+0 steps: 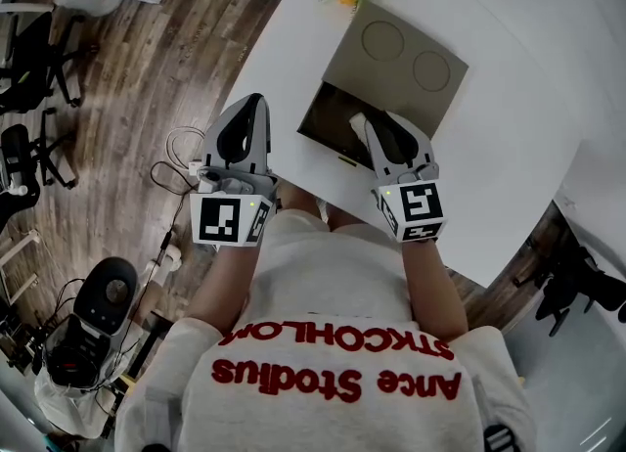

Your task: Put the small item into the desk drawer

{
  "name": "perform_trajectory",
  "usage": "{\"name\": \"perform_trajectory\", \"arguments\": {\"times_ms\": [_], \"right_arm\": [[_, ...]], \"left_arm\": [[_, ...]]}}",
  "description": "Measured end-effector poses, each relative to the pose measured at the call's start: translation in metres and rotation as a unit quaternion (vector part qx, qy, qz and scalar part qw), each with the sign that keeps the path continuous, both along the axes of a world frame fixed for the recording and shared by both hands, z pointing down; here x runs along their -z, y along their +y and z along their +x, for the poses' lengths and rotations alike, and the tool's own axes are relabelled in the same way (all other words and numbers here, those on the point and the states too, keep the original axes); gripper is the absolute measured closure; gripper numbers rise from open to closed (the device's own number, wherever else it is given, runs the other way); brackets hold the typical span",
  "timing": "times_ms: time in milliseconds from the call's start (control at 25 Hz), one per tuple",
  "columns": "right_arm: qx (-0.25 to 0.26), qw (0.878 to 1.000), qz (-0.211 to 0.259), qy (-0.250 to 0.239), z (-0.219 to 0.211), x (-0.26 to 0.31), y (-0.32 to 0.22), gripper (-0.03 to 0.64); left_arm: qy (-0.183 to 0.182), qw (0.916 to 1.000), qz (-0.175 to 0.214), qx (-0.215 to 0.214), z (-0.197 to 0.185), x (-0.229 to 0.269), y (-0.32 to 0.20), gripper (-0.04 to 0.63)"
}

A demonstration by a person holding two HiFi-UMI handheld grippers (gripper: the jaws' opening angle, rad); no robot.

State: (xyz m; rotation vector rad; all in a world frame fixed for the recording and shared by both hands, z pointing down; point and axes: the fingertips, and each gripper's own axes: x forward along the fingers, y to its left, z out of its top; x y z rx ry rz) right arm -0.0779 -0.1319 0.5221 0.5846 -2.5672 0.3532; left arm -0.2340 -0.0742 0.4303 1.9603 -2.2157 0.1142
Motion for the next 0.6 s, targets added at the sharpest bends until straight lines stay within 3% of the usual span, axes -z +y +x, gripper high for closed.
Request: {"name": "perform_trajectory", "arguments": {"times_ms": [200, 600], "right_arm": [[-0.032, 0.998, 0.032, -0.047, 0.005, 0.045, -0.018, 0.595], [-0.059, 0.984, 0.095, -0.142, 0.011, 0.132, -0.045, 0.611]], "left_arm": [[-0.015, 0.9996, 0.022, -0.005, 0.001, 0.023, -0.007, 0.588], [-0.049, 0.9955, 0.080, -0.019, 0.009, 0.072, -0.025, 0.588]]}}
